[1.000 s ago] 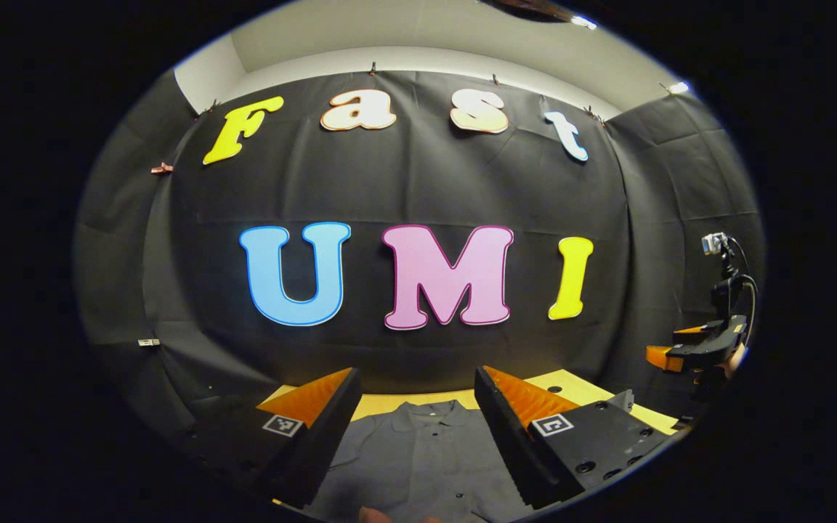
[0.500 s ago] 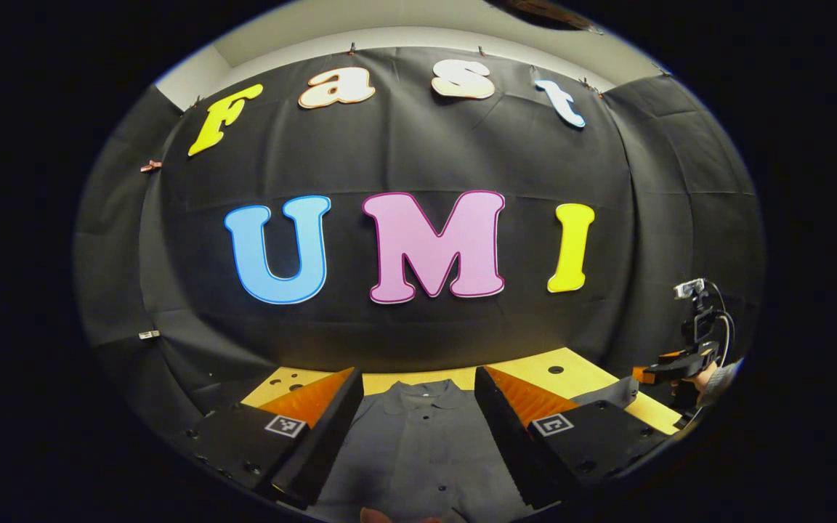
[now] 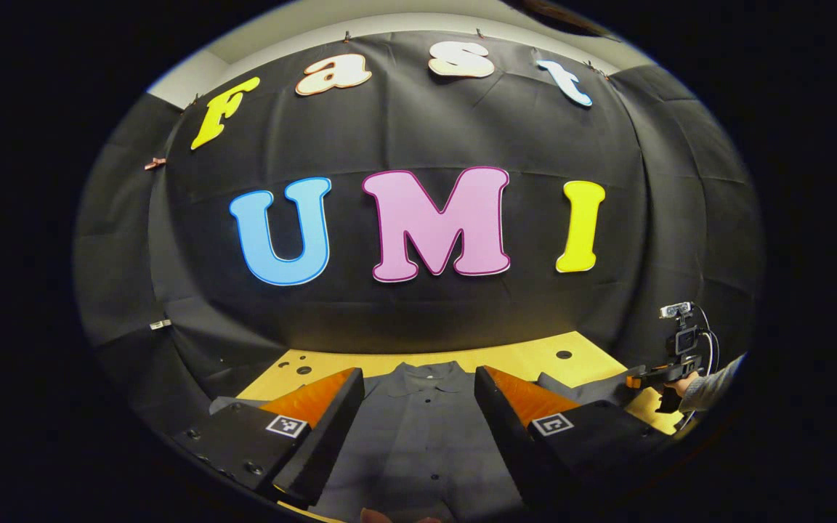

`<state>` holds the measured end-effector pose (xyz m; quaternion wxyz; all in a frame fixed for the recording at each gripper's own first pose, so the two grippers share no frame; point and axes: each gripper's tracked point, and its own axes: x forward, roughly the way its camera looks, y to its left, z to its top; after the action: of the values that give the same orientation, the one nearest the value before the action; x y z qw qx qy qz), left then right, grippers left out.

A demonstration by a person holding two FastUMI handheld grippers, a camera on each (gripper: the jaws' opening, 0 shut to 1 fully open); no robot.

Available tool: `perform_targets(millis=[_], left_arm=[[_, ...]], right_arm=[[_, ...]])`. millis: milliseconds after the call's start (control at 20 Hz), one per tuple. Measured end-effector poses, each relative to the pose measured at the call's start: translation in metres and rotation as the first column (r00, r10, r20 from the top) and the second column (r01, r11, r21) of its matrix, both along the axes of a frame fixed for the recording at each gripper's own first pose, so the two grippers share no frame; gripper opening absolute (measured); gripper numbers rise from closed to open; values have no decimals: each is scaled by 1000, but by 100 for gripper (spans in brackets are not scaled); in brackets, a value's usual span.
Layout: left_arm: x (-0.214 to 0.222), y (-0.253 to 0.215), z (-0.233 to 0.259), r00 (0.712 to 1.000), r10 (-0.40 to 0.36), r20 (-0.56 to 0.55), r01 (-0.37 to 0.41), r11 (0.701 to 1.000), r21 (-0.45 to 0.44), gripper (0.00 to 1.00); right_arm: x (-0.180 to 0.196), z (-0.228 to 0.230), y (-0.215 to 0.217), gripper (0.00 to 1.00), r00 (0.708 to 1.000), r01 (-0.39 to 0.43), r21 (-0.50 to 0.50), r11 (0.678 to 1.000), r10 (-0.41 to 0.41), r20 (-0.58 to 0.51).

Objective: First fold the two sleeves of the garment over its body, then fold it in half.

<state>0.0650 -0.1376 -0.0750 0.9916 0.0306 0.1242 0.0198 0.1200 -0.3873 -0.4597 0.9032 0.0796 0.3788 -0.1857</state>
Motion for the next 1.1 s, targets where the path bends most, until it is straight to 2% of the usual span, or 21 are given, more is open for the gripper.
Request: perform_targets(millis=[150, 350, 450, 500, 600, 700, 900, 1100], left_arm=[[-1, 5, -2, 1000, 28, -8, -28, 1000, 2, 96], [-6, 7, -1, 999, 50, -15, -49, 999, 21, 96], [-9, 7, 0, 999, 45, -16, -45, 998, 32, 96], [-9, 7, 1, 999, 42, -15, -41, 999, 35, 97], [-9, 7, 4, 999, 36, -11, -35, 999, 40, 96], [-10, 11, 7, 1000, 31, 2, -32, 998, 49, 96], [-11, 20, 13, 1000, 11, 26, -12, 998, 66, 96], [-10, 37, 5, 1000, -20, 24, 20, 1000, 15, 96]], right_arm=[[1, -17, 6, 98, 1000, -7, 35, 999, 8, -27], [2, -24, 9, 89, 1000, -6, 58, 998, 8, -28], [2, -23, 14, 82, 999, -30, 61, 998, 31, -19], [3, -24, 16, 58, 999, -46, 72, 996, 47, -17], [2, -23, 21, 25, 998, -49, 98, 994, 52, -31], [-2, -18, 20, 12, 999, -34, 98, 995, 38, -37], [-4, 26, 10, 11, 998, 17, 57, 998, -20, 55], [-18, 91, 11, 11, 984, 54, 23, 998, -57, 170]])
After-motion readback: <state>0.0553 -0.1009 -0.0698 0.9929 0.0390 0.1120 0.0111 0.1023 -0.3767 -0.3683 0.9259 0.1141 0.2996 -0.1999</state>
